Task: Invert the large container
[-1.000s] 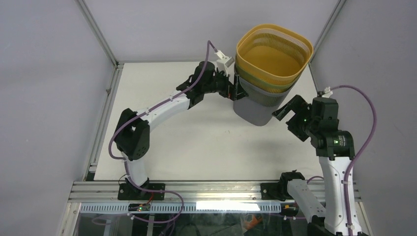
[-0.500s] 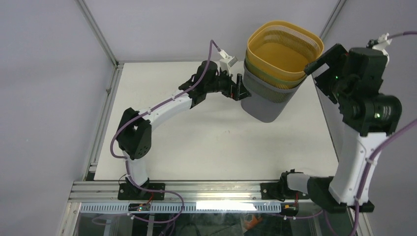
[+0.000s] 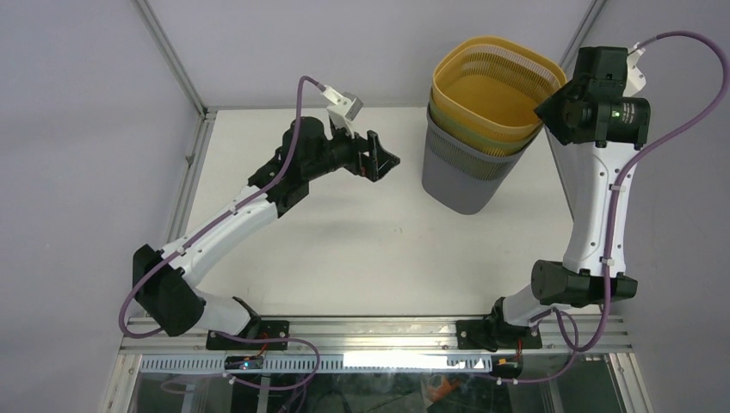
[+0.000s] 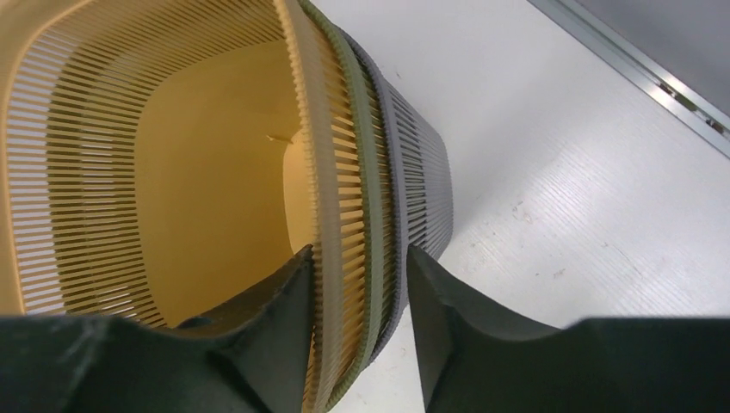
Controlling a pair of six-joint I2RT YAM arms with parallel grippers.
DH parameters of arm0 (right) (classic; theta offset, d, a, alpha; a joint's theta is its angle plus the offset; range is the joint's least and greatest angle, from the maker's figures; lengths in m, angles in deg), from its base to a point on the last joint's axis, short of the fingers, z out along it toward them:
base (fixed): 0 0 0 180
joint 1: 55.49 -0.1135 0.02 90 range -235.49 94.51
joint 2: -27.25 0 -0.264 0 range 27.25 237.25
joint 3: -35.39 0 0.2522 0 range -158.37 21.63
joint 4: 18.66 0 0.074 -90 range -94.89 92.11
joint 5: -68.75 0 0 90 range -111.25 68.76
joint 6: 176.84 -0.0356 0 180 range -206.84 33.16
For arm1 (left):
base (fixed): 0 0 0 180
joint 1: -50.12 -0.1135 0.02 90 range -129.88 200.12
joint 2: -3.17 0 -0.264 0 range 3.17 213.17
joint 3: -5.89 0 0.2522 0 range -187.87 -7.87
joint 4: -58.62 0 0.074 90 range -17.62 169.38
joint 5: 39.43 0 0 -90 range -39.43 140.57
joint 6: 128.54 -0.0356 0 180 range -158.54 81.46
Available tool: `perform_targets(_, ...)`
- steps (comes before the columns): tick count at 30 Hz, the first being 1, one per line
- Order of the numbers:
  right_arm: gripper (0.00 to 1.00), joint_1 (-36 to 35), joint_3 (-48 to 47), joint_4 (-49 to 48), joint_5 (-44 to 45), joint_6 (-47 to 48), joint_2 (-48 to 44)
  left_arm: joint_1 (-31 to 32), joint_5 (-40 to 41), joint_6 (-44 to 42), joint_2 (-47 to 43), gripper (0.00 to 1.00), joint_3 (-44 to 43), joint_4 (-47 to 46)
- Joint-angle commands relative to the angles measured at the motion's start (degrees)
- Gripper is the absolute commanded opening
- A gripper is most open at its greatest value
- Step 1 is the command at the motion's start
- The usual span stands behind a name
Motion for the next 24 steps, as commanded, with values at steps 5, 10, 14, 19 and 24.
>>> perform_targets(5,0.21,0.04,-2.57,-6.66,2.10,3.30,-2.95,-0.10,3.65,-1.39,-5.76,0.99,4.53,0.35)
perform_targets(10,0.00,0.02,-2.67,-9.32,-0.53,7.53,-3.07,-0.10,3.03,-0.72,-5.37,0.99,4.06,0.49)
perform_targets(14,0.00,0.03,-3.90,-12.75,-2.87,10.63,-3.19,-0.09,2.91,-0.64,-4.97,0.99,3.24,1.12)
perform_targets(19,0.00,0.03,-11.37,-17.99,-3.12,13.86,-2.49,-0.09,2.90,-0.50,-6.16,0.99,2.00,2.30)
perform_targets(24,0.00,-0.03,-14.72,-20.69,-5.69,13.12,-1.78,-0.10,3.44,-0.73,-6.85,0.99,-0.92,4.44)
